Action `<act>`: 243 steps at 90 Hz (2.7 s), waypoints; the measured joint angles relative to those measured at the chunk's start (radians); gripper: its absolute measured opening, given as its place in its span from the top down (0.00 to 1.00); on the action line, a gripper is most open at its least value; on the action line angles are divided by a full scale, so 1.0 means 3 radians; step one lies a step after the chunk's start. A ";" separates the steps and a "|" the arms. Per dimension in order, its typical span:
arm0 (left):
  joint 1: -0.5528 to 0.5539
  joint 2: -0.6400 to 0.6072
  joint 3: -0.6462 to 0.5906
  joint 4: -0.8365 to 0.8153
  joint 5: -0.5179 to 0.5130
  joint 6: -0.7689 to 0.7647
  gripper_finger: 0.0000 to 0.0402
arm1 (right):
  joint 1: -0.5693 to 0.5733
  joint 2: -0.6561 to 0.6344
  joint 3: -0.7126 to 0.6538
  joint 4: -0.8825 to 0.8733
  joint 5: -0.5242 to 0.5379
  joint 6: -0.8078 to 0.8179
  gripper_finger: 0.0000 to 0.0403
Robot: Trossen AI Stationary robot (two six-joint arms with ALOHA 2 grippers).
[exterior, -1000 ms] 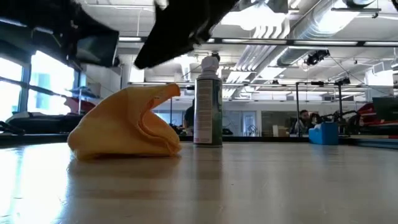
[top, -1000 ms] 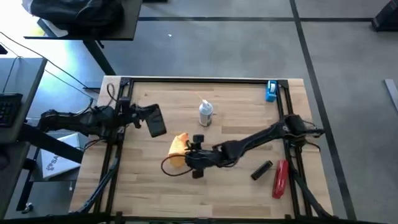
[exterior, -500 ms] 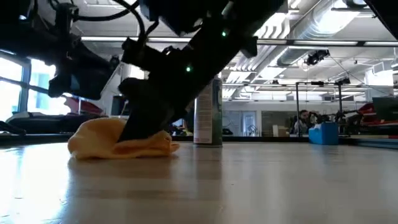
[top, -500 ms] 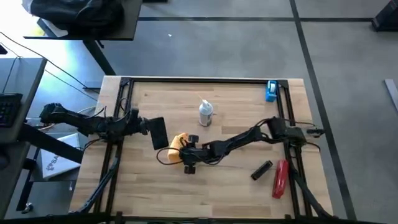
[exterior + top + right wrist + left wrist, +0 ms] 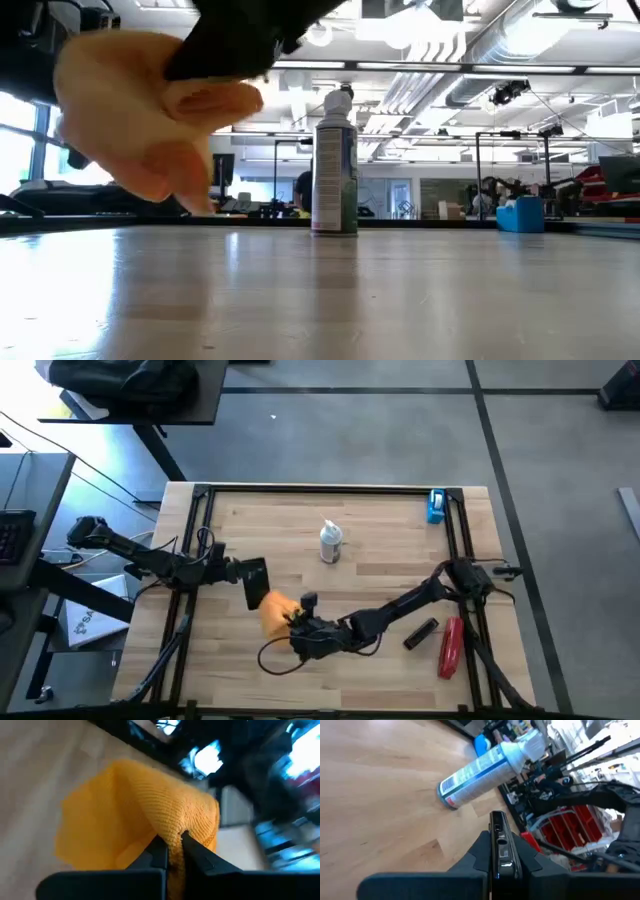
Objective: Apply microfiber cloth
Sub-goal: Wipe the front of the cellphone with the yellow microfiber cloth
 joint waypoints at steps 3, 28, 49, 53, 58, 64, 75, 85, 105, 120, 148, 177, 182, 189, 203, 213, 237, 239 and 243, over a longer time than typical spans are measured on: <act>-0.0013 0.0059 0.0000 0.0087 -0.0006 0.0033 0.98 | -0.0046 0.0008 0.0000 0.0098 -0.0025 -0.0154 1.00; -0.0172 0.0712 -0.0003 0.0840 -0.0165 0.0056 0.98 | -0.0506 0.0019 -0.0004 0.0631 -0.0444 -0.0719 1.00; -0.0253 0.1233 -0.0003 0.1690 -0.0483 0.0205 0.98 | -0.0704 0.0019 -0.0004 0.0742 -0.1230 -0.0794 1.00; -0.0252 0.1317 0.0005 0.1804 -0.0511 0.0218 0.98 | -0.0722 0.0019 -0.0004 0.0778 -0.1289 -0.0813 1.00; -0.0254 0.1415 0.0037 0.1870 -0.0509 0.0217 0.98 | -0.0748 0.0019 -0.0004 0.0790 -0.1348 -0.0814 1.00; -0.0264 0.1532 0.0097 0.1940 -0.0470 0.0222 0.98 | -0.0780 0.0019 -0.0004 0.0792 -0.1560 -0.0815 1.00; -0.0297 0.1673 0.0233 0.1993 -0.0469 0.0336 0.98 | -0.0831 0.0018 -0.0003 0.0802 -0.1791 -0.0785 1.00; -0.0363 0.1725 0.0301 0.2099 -0.0525 0.0549 0.98 | -0.0806 0.0015 0.0001 0.0861 -0.1438 -0.0691 1.00; -0.0590 0.1528 0.0249 0.2400 -0.0674 0.0836 0.98 | -0.0721 -0.0241 0.0010 0.0637 -0.0747 -0.0729 1.00; -0.0746 0.1292 0.0235 0.2352 -0.0636 0.1235 0.98 | -0.0711 -0.0481 0.0017 0.0027 -0.0031 -0.0833 1.00; -0.0981 0.1044 0.0242 0.2287 -0.0798 0.1701 0.98 | -0.0600 -0.0854 0.0006 -0.0402 0.0663 -0.1537 1.00; -0.1004 0.1069 0.0242 0.2179 -0.1148 0.1639 0.98 | -0.0512 -0.0733 0.0008 -0.0241 -0.0715 -0.1795 1.00; -0.1004 0.1111 0.0242 0.2186 -0.1202 0.1609 0.98 | -0.0571 -0.0622 0.0004 -0.0149 -0.0928 -0.1689 1.00; -0.1001 0.1202 0.0242 0.2183 -0.1299 0.1484 0.98 | -0.0629 -0.0462 0.0001 0.0140 -0.1154 -0.1632 1.00; -0.0903 0.1434 0.0278 0.2196 -0.1390 0.1255 0.97 | -0.0670 -0.0155 0.0005 0.0728 -0.1297 -0.1689 1.00; -0.0809 0.1606 0.0347 0.2199 -0.1441 0.1190 0.97 | -0.0714 -0.0036 0.0003 0.1020 -0.1296 -0.1693 1.00; -0.0653 0.2040 0.0612 0.2205 -0.1592 0.1199 0.97 | -0.0860 -0.0018 0.0001 0.1097 -0.1290 -0.1430 1.00; -0.0647 0.2064 0.0627 0.2207 -0.1601 0.1200 0.97 | -0.0867 -0.0019 0.0001 0.1075 -0.1314 -0.1430 1.00; -0.0645 0.2082 0.0642 0.2189 -0.1596 0.1203 0.97 | -0.0882 -0.0020 0.0001 0.1004 -0.1417 -0.1420 1.00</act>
